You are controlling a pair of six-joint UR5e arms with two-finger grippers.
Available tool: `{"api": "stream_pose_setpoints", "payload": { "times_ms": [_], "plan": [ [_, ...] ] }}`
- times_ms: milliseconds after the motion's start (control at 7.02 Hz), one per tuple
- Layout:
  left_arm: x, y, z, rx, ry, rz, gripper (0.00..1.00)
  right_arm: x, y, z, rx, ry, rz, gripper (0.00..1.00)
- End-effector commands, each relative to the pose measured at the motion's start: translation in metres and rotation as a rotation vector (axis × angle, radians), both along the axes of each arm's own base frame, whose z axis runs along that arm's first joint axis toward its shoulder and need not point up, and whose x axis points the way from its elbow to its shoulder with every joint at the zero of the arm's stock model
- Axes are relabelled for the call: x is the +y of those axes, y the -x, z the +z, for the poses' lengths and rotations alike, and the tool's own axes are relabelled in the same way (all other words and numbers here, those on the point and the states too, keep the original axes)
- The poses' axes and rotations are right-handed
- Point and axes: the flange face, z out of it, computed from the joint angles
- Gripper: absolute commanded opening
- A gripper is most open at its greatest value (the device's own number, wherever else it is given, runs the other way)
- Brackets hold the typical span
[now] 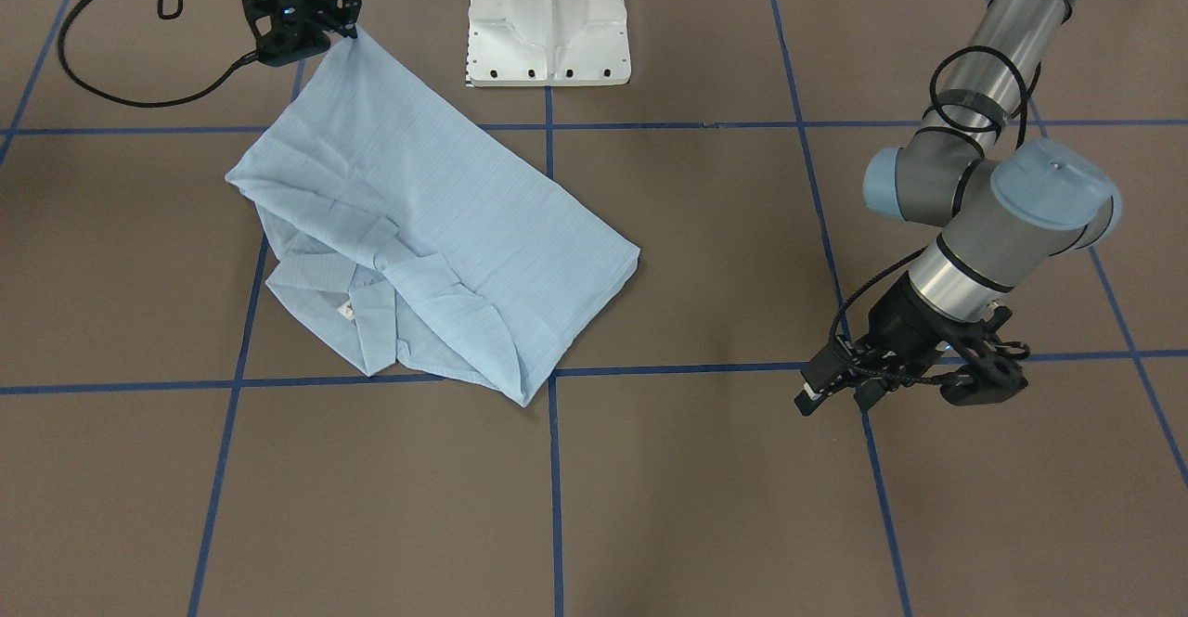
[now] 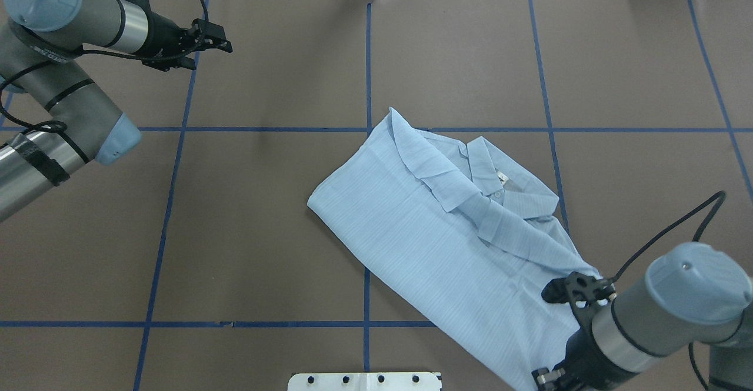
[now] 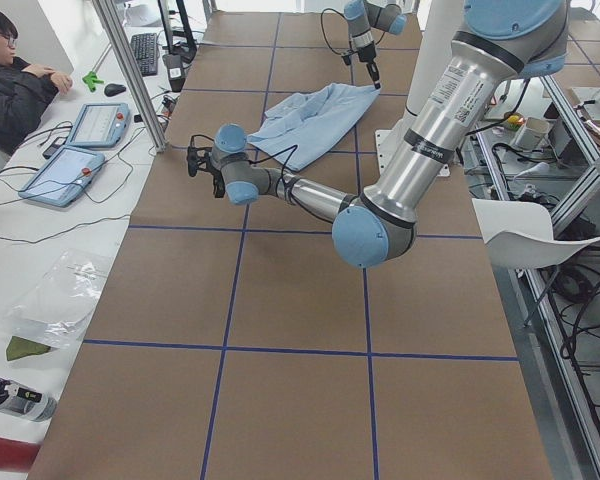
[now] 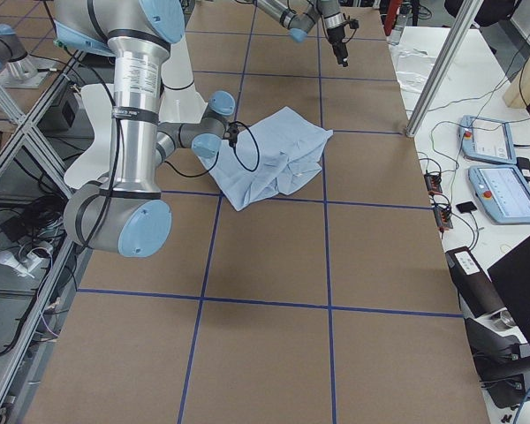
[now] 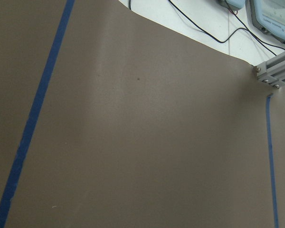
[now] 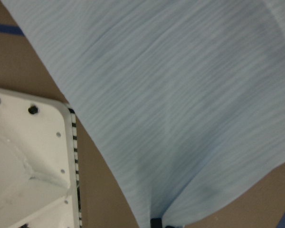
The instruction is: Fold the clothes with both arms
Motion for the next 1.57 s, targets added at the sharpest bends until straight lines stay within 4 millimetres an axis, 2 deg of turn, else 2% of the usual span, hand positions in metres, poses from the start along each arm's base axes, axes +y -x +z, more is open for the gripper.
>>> {"api": "stream_pose_setpoints", "payload": {
  "times_ms": [0, 142, 285, 427, 570, 712, 855, 997, 1139, 1282, 1424],
  "plan": [
    [0.006, 0.002, 0.002, 0.001, -0.001, 0.002, 0.99, 0.052, 0.034, -0.026, -0.020, 0.025, -0.065, 0.58],
    [0.008, 0.000, 0.000, 0.004, -0.006, 0.007, 0.99, 0.047, 0.037, -0.026, -0.019, 0.016, -0.043, 1.00],
    [0.010, -0.001, -0.006, 0.011, -0.013, 0.011, 1.00, 0.027, 0.029, -0.029, -0.027, 0.015, 0.005, 1.00],
    [0.019, -0.005, -0.022, 0.032, -0.035, 0.030, 1.00, 0.003, 0.018, -0.033, -0.037, 0.012, 0.065, 1.00],
    [0.050, -0.025, -0.033, 0.052, -0.054, 0.075, 1.00, -0.031, 0.006, -0.039, -0.052, 0.007, 0.145, 1.00],
    [0.092, -0.051, -0.045, 0.120, 0.035, 0.096, 1.00, -0.072, -0.011, -0.053, -0.084, -0.006, 0.248, 1.00],
    [0.138, -0.079, -0.066, 0.190, 0.116, 0.128, 0.99, -0.105, -0.030, -0.060, -0.102, -0.021, 0.327, 1.00],
    [0.176, -0.113, -0.083, 0.224, 0.179, 0.135, 0.99, -0.129, -0.041, -0.075, -0.134, -0.034, 0.385, 1.00],
    [0.215, -0.155, -0.091, 0.218, 0.244, 0.126, 0.98, -0.146, -0.053, -0.078, -0.138, -0.038, 0.429, 1.00],
    [0.235, -0.183, -0.107, 0.193, 0.266, 0.121, 0.96, -0.155, -0.057, -0.077, -0.136, -0.040, 0.452, 1.00],
    [0.244, -0.203, -0.115, 0.141, 0.284, 0.107, 0.92, -0.160, -0.056, -0.076, -0.132, -0.042, 0.465, 1.00]
  ]
}}
